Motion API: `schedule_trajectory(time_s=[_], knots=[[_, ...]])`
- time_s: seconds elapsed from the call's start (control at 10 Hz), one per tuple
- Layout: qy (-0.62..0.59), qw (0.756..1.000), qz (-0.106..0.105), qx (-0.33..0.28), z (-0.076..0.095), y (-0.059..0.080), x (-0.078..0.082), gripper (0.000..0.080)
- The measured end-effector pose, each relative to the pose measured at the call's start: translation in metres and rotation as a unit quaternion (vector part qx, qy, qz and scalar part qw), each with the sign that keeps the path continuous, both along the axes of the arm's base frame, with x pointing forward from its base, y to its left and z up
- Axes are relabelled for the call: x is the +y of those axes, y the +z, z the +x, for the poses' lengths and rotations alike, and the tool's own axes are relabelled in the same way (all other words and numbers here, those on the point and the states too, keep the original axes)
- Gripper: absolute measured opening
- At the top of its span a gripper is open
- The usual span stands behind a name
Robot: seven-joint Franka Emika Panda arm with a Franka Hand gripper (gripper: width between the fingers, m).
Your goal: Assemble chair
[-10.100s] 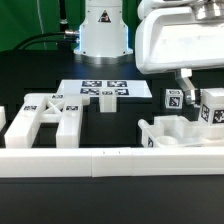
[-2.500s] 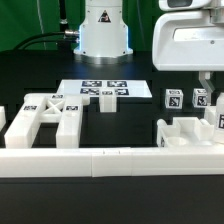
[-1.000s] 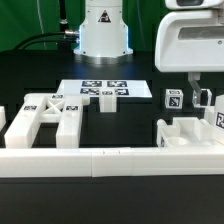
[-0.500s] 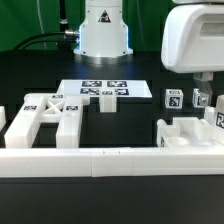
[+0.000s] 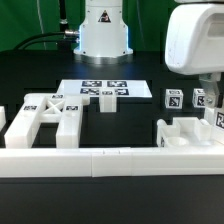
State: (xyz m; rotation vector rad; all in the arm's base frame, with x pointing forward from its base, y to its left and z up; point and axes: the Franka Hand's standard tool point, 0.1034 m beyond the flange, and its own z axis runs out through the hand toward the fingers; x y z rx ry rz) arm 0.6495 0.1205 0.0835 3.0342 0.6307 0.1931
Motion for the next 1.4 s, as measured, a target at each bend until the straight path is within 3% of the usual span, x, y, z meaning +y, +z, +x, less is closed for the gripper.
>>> schedule_trajectory(time_s=[0.1,0.4,0.9,1.2,1.4], knots=[[-0.007,1.000,0.001,0.000,0.0000,0.0000,0.0001,0.0280],[-0.032,0.999,0.004,0.000,0.0000,0.0000,0.0002,0.0284],[-0.273,0.961,0.050,-0.002,0.0002,-0.0008,-0.0028,0.0284],[-0.422,0.903,0.077,0.003,-0.0005,-0.0014,-0.0054,0.0284],[-0.530,0.843,0.094,0.008,-0.0014,-0.0021,-0.0047,0.0284]])
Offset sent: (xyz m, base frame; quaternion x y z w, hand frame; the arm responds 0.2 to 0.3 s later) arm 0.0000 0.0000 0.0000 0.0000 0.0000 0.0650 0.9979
